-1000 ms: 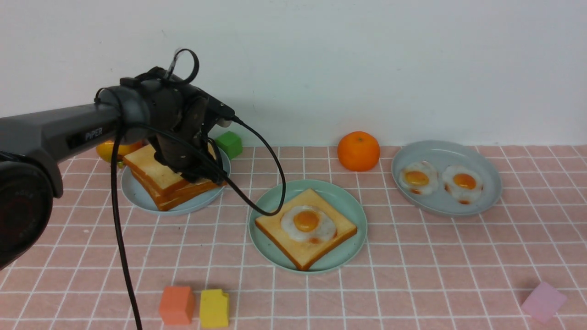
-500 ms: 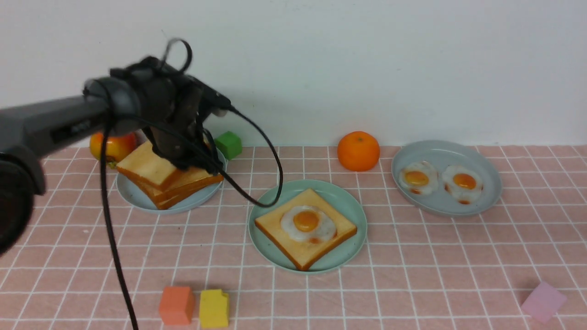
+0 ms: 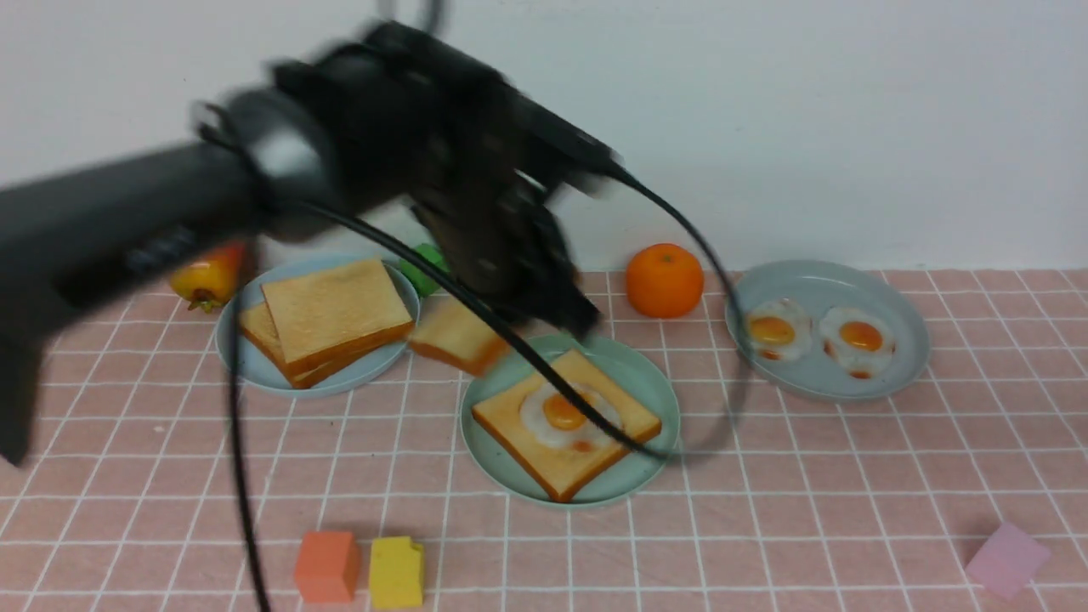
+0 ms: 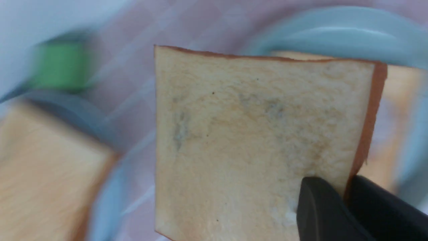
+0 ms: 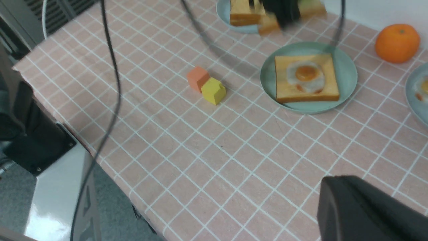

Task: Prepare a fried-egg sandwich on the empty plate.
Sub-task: Use the left arm to place a slice of bread on the fried egg in the middle

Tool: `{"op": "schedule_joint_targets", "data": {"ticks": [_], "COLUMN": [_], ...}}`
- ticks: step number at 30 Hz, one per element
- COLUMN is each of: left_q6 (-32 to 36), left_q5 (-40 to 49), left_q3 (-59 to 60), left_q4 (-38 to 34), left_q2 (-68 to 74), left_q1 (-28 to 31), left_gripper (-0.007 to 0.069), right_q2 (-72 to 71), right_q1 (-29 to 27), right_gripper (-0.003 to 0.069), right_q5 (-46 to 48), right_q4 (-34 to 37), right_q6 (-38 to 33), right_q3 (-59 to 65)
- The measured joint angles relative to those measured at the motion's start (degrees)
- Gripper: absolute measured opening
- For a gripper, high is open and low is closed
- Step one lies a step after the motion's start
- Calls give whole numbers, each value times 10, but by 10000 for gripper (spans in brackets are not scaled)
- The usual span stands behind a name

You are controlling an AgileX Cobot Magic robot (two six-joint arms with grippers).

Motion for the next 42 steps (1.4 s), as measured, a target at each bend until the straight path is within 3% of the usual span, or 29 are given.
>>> {"op": "schedule_joint_targets", "data": {"ticks": [8, 19, 31, 42], "left_q6": [0, -56, -85, -89], "left_q5": [-20, -34, -53, -50], "left_q3": [4, 4, 4, 4], "left_q4": [73, 134, 135, 133], "left_q2": [43, 91, 103, 103], "left_q1": [-73, -75, -75, -75], "left_gripper": [76, 76, 78, 302], "right_q2": [-22, -22, -23, -23], "right_q1": [0, 0, 0, 0], "right_gripper": [2, 3, 6, 5], "right_q5": [0, 0, 0, 0], "right_q4": [-2, -1, -1, 14], "right_q6": [12, 12, 12, 12], "right_q3": [0, 0, 0, 0]}}
